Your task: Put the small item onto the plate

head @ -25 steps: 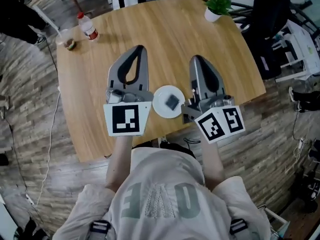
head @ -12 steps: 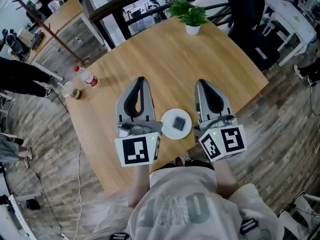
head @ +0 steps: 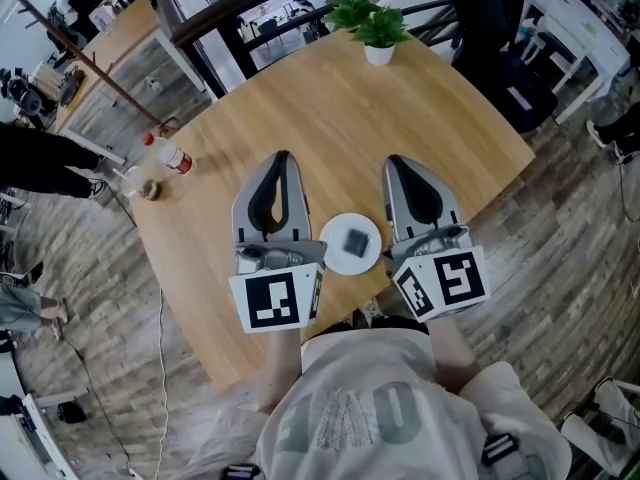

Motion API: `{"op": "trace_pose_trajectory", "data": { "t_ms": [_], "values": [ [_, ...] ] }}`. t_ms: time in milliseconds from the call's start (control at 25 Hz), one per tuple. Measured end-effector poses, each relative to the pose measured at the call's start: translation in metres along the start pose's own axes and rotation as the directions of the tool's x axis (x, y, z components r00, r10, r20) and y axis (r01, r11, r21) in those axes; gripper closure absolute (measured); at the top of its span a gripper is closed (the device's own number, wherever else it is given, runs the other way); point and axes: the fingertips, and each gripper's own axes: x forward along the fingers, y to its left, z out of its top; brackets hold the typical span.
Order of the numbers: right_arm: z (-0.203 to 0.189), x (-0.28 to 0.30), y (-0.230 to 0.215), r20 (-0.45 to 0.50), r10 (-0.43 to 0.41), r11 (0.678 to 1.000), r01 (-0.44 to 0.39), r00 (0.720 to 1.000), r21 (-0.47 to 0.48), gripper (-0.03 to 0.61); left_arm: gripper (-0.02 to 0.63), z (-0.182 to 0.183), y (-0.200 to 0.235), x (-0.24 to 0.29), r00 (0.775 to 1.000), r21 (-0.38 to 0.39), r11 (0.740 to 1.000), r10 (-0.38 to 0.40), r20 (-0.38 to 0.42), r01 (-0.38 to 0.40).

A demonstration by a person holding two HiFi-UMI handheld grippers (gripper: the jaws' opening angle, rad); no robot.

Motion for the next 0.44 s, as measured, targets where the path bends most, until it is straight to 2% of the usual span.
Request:
{"op": "trace_pose_trajectory", "data": {
  "t_ms": [440],
  "values": [
    [-0.0044, 0.0019, 0.0005, -0.025, 0.015, 1.000, -0.016, 1.000, -0.016, 0.563, 0.604, -0.0009, -0.0059, 0.0017, 1.000, -0.004, 1.000, -0.008, -0.005, 0.008]
  ]
}}
